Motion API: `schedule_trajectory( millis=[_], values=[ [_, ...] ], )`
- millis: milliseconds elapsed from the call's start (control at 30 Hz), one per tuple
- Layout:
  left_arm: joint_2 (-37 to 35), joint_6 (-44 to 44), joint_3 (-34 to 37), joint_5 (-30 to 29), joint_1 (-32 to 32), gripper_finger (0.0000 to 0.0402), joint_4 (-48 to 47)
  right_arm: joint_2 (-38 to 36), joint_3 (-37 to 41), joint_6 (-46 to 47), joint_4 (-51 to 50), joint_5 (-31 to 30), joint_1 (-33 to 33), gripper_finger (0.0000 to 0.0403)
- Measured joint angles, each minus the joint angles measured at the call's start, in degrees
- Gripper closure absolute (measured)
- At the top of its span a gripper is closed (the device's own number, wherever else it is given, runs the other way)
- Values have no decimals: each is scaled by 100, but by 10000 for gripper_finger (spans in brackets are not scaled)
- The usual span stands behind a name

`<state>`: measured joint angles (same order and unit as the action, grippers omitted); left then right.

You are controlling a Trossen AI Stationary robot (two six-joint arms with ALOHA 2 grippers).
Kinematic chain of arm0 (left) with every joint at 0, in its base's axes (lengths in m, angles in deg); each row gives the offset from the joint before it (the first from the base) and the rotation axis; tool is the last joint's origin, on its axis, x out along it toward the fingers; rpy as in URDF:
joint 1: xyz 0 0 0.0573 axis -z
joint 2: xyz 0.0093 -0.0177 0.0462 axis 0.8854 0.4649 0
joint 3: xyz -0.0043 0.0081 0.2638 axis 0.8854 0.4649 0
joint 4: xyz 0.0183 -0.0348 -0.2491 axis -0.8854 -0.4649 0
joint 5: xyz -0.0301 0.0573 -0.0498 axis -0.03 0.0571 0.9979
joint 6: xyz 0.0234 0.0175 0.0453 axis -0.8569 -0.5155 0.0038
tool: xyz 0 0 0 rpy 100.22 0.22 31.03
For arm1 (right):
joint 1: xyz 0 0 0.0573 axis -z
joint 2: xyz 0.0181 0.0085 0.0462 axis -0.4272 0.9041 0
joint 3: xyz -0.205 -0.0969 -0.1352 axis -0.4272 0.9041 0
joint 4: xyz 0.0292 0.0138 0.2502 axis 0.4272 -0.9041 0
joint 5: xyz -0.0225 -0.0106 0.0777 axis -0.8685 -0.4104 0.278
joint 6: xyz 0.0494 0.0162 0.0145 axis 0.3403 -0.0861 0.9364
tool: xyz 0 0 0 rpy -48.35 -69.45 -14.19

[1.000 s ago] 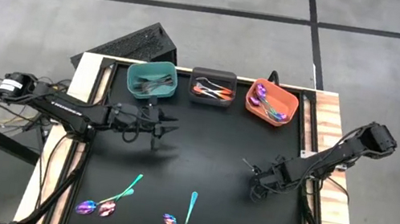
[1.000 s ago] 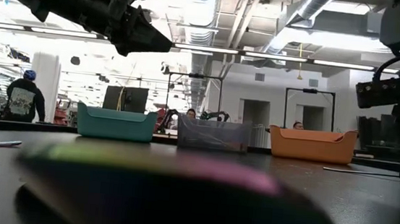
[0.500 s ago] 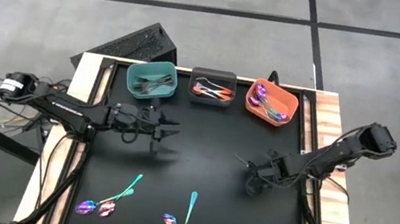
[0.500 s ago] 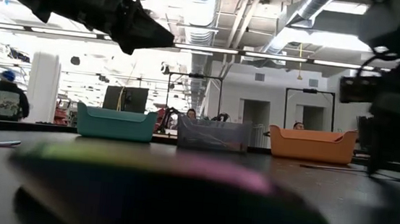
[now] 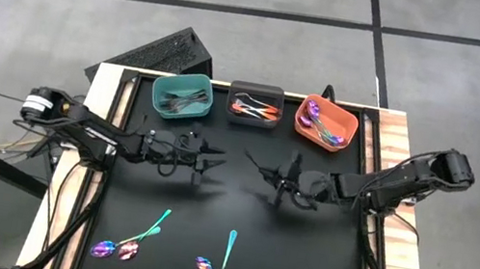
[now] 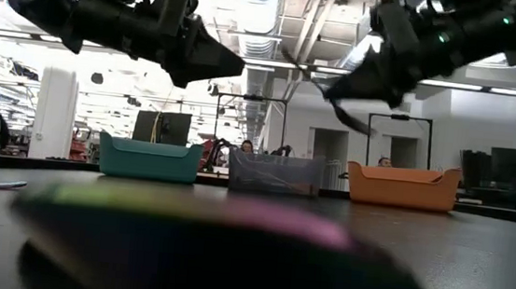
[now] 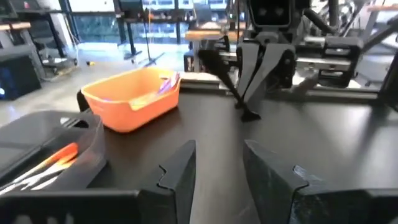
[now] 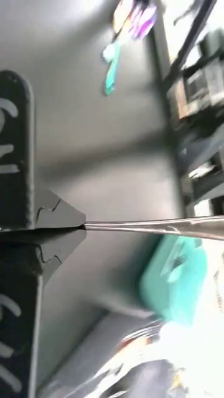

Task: Sort silverware by color (type)
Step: Put the black fork into the green bin

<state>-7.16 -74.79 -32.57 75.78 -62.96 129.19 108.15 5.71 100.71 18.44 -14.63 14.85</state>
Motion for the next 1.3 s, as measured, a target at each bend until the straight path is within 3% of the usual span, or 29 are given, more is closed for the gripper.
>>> schedule_trajectory(
  millis=[167, 333, 633, 800, 900, 1033, 1300],
  values=[
    [384, -175, -203, 180, -9, 262, 650, -1, 0, -786, 1027, 732, 211, 401],
    [825, -494, -720, 745, -11, 238, 752, -4, -2, -1146, 1546, 1257, 267, 401],
    [1210, -835, -1555, 1255, -13, 227, 603, -6, -4, -1187, 1565, 1405, 111, 401],
    [1210, -922, -1569, 1365, -5, 264, 630, -6, -4, -1242, 1557, 1407, 46, 401],
    [1210, -925, -1569, 1412, -7, 312, 596, -6, -4, -1302, 1555, 1374, 49, 401],
    [1210, -1085, -1569, 1912, -34, 384, 591, -8, -11, -1333, 1559, 1425, 113, 401],
    [1210, -1084, -1569, 1957, -104, 400, 539, -8, -11, -960, 1561, 1410, 190, 356]
  ],
)
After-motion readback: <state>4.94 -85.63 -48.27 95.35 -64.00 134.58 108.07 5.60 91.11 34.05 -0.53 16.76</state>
